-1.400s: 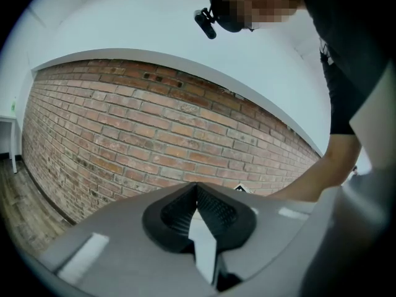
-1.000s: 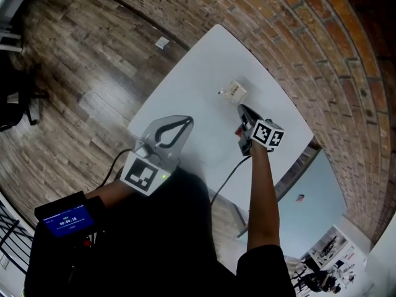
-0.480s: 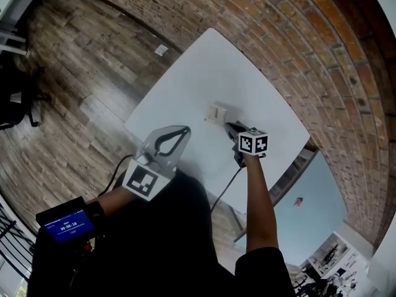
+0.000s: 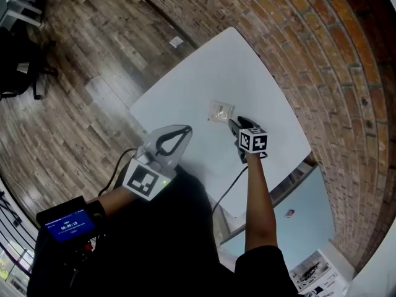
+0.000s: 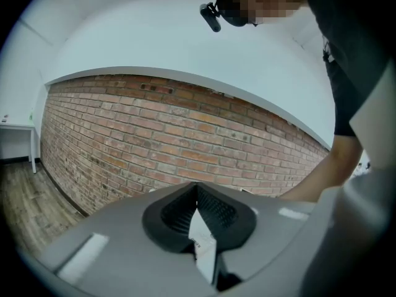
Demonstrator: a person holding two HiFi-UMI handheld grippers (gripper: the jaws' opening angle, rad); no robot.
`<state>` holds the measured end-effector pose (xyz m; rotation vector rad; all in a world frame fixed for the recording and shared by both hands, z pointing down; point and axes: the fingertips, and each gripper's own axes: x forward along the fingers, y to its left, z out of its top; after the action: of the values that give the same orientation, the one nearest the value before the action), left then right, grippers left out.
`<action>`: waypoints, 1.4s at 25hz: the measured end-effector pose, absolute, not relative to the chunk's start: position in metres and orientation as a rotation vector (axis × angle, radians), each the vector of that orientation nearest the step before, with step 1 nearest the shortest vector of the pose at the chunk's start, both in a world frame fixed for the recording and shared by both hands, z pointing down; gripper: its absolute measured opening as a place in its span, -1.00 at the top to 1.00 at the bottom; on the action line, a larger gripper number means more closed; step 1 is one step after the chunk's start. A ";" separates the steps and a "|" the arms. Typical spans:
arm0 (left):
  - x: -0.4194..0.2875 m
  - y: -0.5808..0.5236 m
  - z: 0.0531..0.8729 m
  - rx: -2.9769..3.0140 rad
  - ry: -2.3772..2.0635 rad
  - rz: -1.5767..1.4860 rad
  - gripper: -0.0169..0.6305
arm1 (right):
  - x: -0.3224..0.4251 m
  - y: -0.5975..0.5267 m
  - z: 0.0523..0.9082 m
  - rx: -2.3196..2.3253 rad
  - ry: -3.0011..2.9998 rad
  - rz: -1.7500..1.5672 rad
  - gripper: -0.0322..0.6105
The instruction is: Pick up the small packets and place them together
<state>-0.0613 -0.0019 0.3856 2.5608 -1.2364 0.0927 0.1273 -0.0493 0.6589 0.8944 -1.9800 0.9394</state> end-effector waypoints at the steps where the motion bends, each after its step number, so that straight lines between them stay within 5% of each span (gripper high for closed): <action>1: -0.061 -0.001 0.386 2.558 -1.239 0.090 0.95 | 0.127 -0.052 0.653 0.924 -1.990 0.889 0.35; 27: -0.069 -0.016 0.398 2.601 -1.093 0.133 0.95 | 0.075 -0.048 0.690 1.187 -1.793 0.799 0.27; 35: -0.077 -0.018 0.403 2.581 -1.098 0.129 0.95 | 0.085 -0.042 0.696 0.842 -1.832 0.445 0.27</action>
<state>-0.0768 -0.0185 0.4030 2.5808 -1.0979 0.1289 0.0853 -0.0416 0.6957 0.8417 -1.8322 0.4451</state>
